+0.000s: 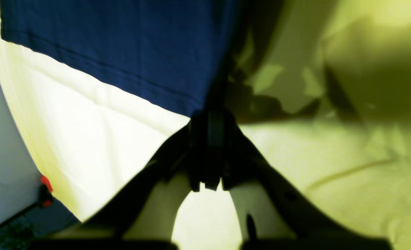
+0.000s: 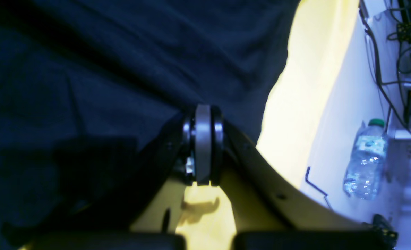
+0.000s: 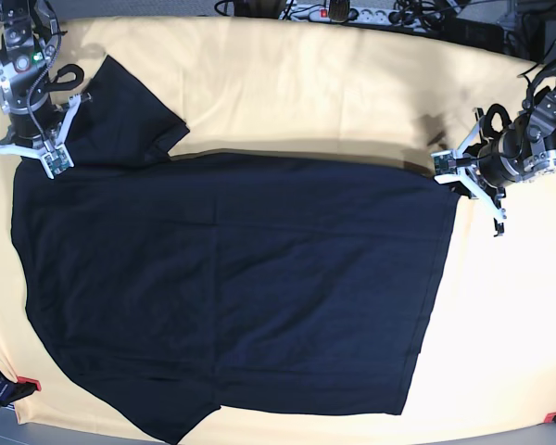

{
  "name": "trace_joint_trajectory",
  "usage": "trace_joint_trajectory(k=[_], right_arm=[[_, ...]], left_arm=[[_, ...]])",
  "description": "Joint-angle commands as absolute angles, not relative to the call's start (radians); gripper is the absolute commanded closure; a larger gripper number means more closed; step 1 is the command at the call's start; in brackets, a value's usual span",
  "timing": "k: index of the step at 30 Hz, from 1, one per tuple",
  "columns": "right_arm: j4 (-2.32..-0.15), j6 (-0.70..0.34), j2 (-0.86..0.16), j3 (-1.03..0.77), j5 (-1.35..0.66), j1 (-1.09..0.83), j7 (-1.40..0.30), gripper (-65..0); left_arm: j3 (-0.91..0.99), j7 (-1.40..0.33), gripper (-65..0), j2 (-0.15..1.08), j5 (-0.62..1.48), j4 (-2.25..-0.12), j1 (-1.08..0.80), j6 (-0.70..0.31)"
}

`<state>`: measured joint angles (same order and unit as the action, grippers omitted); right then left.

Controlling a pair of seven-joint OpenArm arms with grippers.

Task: Fold the T-shirt properly
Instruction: 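Drag the held shirt edge toward the robot with both grippers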

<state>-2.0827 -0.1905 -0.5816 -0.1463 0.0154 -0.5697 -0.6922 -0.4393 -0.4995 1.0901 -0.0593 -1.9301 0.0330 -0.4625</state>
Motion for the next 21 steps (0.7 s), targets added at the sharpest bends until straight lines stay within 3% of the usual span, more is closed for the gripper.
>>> trace_joint_trajectory(k=[1, 10, 21], right_arm=[[-2.117, -0.186, -0.596, -0.169, 0.022, -0.589, -0.683, 0.0], [-2.172, -0.216, -0.597, -0.21, 0.022, -0.723, -0.675, 0.0], [-2.212, -0.215, -0.599, -0.237, 0.023, -0.844, -0.718, 0.0]], left_arm=[[-0.429, -0.507, 0.0, 1.121, -0.065, -1.952, 0.047, -0.451], [-0.429, -0.583, 0.0, 1.17, 0.029, -2.036, -0.016, -0.512], [-0.429, -0.67, 0.0, 1.293, -0.032, -2.149, -0.229, -0.496]])
